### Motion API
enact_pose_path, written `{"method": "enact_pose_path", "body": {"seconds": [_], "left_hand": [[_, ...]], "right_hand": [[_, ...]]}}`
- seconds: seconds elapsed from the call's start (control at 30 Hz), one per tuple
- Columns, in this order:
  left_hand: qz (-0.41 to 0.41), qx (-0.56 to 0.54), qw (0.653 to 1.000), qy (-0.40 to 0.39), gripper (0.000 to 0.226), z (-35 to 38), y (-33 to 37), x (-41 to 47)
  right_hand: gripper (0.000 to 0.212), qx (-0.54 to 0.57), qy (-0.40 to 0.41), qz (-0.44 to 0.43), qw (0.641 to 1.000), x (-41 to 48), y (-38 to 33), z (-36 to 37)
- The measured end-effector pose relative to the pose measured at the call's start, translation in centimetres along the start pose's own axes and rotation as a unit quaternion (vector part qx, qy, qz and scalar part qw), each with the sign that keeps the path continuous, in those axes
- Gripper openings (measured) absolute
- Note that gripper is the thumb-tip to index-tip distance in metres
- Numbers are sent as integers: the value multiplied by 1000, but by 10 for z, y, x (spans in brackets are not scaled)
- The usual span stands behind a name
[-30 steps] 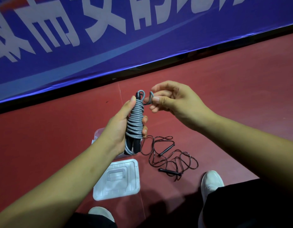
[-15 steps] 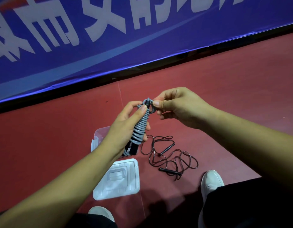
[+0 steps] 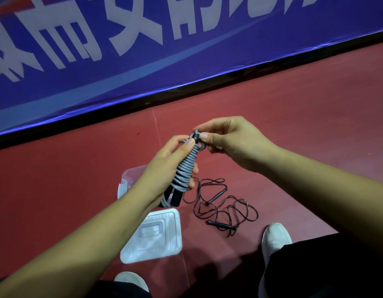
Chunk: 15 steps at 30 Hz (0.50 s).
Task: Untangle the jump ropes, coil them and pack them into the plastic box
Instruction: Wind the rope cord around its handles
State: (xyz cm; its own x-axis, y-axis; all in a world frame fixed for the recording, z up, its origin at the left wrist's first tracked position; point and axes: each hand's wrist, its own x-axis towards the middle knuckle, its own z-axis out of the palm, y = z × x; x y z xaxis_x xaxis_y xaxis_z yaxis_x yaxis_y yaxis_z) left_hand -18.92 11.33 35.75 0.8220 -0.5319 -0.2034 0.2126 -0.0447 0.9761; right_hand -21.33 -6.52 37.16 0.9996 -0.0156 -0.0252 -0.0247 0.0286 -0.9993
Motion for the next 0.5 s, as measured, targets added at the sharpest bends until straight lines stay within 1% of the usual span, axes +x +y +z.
{"method": "enact_pose_path", "body": {"seconds": [0.1,0.17,0.23,0.33,0.4,0.5], "left_hand": [[-15,-17,1000,-12,34,0,1,0],[-29,-33,999,-20,34,2,-1,0],[-34,-47,998,-21,38,5,-3,0],[-16,-43,999,-21,38,7,-2,0],[-3,-27,999,-22,39,4,2,-1],[13,49,999,-14,40,-4,7,0]], "right_hand": [[8,-15,23,-13,1000,0,2,2],[4,-33,44,-19,998,0,3,3],[7,-59,69,-36,995,0,4,6],[8,-92,89,-68,989,-2,4,11],[10,-67,71,-43,994,-2,2,10],[16,56,-7,35,998,-1,-2,8]]}}
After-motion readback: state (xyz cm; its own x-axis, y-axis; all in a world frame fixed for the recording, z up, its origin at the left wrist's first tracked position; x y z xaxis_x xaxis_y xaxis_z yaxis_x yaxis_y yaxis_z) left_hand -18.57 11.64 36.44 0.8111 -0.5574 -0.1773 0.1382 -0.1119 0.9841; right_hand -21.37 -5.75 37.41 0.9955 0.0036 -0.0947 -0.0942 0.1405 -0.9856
